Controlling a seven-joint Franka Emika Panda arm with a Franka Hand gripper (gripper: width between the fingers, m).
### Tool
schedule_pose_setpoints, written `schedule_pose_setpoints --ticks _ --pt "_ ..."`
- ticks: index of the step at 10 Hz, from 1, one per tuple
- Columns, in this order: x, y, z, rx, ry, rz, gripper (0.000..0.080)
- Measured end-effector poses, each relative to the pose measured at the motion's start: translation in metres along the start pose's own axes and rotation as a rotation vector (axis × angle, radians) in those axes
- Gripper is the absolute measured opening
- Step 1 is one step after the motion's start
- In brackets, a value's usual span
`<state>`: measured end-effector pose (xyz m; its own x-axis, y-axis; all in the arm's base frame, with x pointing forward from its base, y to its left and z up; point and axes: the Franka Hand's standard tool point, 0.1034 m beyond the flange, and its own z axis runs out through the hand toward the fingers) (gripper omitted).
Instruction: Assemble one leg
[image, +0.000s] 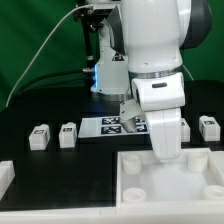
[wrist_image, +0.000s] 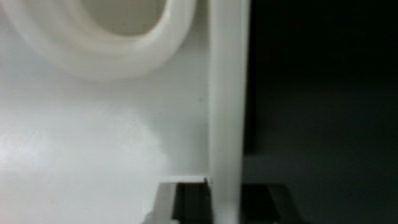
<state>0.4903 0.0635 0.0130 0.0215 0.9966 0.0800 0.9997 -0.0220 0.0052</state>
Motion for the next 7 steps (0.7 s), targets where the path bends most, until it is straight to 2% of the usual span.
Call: schedule_pose_setpoints --ticks 3,4,5,6,7 --pt "-0.0005 -0.0002 0.0002 -0.001 0.000 0.002 0.0059" --pt "-0.0011 -0.0003 0.0003 0.000 0.000 0.004 0.0236" --pt "-0.0015 -0.0003 0.0004 0.000 0.000 0.005 0.0373" --pt "-0.0019 -0.0004 0.0006 0.000 0.000 0.006 0.0373" --pt "-0.0021 -0.0004 0.0006 0.000 0.000 0.006 0.0567"
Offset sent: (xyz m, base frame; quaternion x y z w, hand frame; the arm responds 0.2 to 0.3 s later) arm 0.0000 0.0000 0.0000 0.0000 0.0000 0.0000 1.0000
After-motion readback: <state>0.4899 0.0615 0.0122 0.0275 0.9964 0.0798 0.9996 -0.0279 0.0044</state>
